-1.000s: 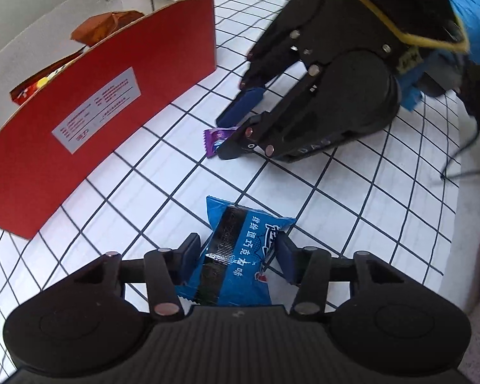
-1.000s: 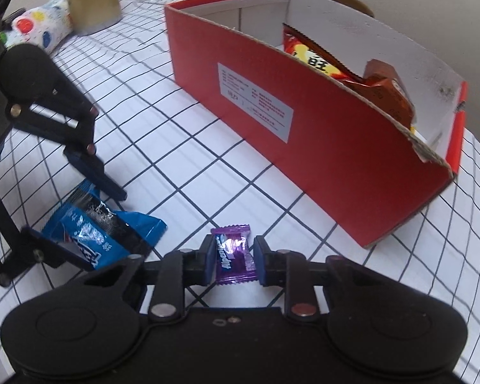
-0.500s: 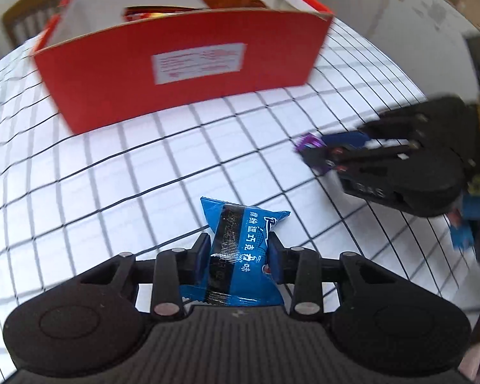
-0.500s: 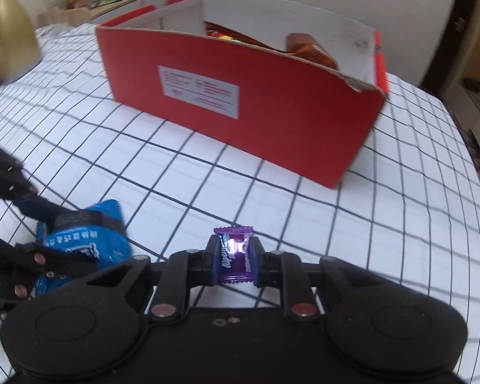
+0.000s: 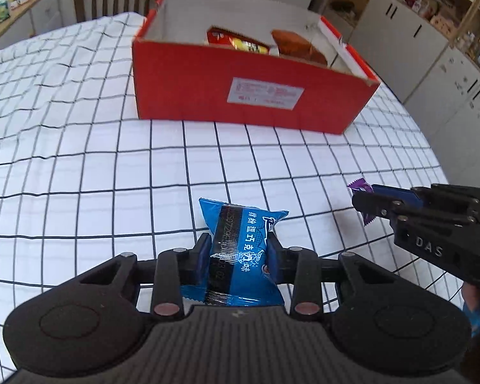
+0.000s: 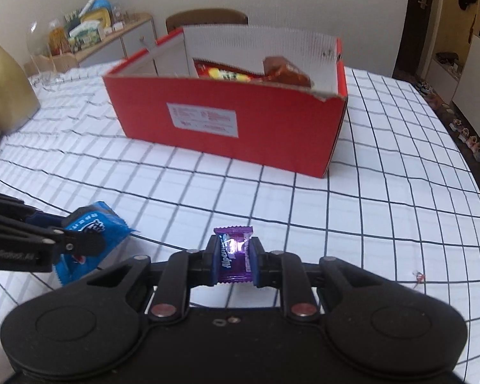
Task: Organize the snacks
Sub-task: 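Carry the purple candy and blue packet over the red box with both tools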
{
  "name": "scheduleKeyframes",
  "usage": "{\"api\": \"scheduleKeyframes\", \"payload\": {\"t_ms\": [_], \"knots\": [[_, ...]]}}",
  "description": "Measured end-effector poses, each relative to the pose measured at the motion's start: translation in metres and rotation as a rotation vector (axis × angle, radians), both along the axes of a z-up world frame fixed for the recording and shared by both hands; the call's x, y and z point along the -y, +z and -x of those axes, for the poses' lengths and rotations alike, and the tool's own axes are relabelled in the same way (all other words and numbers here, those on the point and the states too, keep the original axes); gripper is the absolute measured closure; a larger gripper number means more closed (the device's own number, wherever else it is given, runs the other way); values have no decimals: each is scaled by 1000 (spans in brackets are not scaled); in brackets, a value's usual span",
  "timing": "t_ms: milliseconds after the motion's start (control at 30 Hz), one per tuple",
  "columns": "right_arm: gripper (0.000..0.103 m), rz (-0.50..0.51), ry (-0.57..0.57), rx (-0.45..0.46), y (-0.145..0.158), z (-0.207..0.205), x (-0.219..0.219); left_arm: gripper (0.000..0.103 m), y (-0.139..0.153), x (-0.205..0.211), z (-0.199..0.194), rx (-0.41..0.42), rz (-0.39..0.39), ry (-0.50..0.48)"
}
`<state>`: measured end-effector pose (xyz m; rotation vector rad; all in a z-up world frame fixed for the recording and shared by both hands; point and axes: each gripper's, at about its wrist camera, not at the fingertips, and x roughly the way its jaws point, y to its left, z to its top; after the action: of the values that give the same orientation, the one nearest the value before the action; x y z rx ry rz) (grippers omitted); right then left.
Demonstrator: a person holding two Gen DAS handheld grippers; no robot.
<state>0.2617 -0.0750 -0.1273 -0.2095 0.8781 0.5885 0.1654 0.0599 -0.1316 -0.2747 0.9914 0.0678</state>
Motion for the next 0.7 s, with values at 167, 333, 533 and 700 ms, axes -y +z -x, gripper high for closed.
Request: {"api": "scheduleKeyframes", "payload": {"t_ms": [167,333,533,700], "knots": [[86,-40,-11,26,22,11,2,69,19,1,7,34,-13,29],[86,-74,-21,56,44,17,4,69,38,-1,11,80,-25,63],[86,-99,-31,105,65,19,6,69,62,-2,8,142,-77,79],[86,-116,-28,137,80,12,6,69,78,-2,-2,170,-97,80]]}}
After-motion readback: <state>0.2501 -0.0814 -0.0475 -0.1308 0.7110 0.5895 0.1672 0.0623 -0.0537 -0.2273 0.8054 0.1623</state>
